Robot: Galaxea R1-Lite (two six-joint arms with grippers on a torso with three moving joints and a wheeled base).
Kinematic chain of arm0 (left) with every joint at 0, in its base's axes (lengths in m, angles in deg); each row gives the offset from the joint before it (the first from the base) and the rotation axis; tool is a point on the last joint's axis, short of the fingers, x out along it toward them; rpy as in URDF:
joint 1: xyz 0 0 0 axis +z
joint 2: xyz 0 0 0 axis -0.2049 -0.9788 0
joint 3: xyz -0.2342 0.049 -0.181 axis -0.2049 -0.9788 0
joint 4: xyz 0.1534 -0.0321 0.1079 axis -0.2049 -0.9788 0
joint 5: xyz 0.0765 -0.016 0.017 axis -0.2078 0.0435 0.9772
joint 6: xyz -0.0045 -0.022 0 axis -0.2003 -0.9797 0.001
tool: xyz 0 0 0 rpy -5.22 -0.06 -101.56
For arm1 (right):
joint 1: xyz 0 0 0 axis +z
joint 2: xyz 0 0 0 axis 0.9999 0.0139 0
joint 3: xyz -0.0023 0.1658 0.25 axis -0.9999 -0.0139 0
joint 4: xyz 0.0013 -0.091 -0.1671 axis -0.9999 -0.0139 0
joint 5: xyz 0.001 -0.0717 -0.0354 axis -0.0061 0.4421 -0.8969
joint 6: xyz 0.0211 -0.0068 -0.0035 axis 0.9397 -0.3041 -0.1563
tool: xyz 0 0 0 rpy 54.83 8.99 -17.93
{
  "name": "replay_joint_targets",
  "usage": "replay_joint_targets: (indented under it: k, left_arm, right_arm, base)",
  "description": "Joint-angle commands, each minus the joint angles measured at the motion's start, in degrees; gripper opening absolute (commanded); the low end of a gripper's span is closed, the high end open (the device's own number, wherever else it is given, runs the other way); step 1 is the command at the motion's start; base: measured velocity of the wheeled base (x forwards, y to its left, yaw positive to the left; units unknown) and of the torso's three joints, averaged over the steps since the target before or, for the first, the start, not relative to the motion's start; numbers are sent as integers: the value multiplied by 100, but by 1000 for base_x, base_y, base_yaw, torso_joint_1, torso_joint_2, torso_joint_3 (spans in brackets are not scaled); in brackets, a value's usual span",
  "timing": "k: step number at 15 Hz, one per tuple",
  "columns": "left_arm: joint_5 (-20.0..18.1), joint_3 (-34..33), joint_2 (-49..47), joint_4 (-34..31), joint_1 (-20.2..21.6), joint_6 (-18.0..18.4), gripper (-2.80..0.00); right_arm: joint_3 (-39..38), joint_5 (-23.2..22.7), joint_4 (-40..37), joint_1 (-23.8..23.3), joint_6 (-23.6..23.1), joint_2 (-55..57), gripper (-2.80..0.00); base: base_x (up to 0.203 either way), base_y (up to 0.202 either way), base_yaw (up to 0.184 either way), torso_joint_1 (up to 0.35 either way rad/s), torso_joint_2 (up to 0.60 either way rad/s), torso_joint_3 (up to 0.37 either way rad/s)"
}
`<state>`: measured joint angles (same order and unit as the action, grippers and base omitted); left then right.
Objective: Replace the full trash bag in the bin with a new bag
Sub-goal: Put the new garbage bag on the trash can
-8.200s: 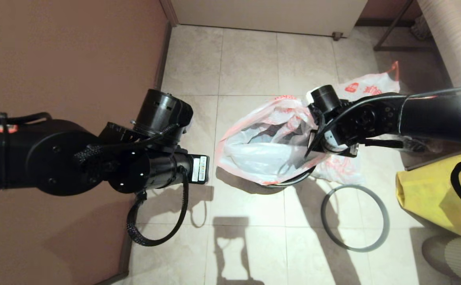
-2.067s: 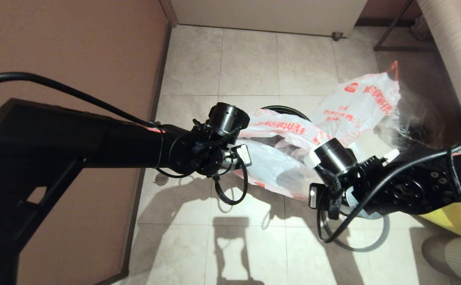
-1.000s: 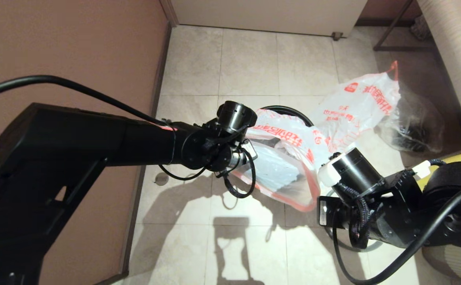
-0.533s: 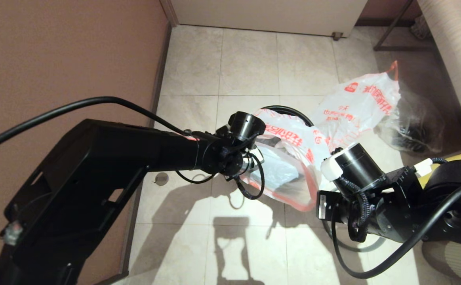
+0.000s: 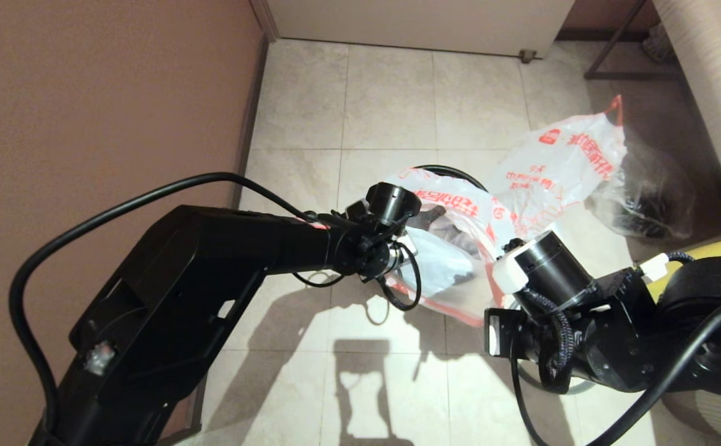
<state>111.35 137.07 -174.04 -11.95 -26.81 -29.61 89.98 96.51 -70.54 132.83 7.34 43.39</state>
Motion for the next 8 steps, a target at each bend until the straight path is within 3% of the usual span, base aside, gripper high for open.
replay_joint_targets:
  k: [1,4,6,8]
  left_arm:
    - [2,4,62,-4,5,-29,-280]
    - [-18,4,164,-13,38,-62,-280]
    - [-18,-4,177,-21,31,-82,-280]
    - [-18,-5,185,-27,31,-100,-280]
  right_arm:
    - [22,3,38,87,-68,85,-280]
    - [101,-66,719,-122,-518,435,-280]
    - [72,-535,1105,-472,-841,507,-280]
    - [87,-612,1233,-563,-1035,458,-280]
  base:
    - [0,0,0,0,0,0]
    - [0,0,0,0,0,0]
    - [0,0,0,0,0,0]
    - [0,0,0,0,0,0]
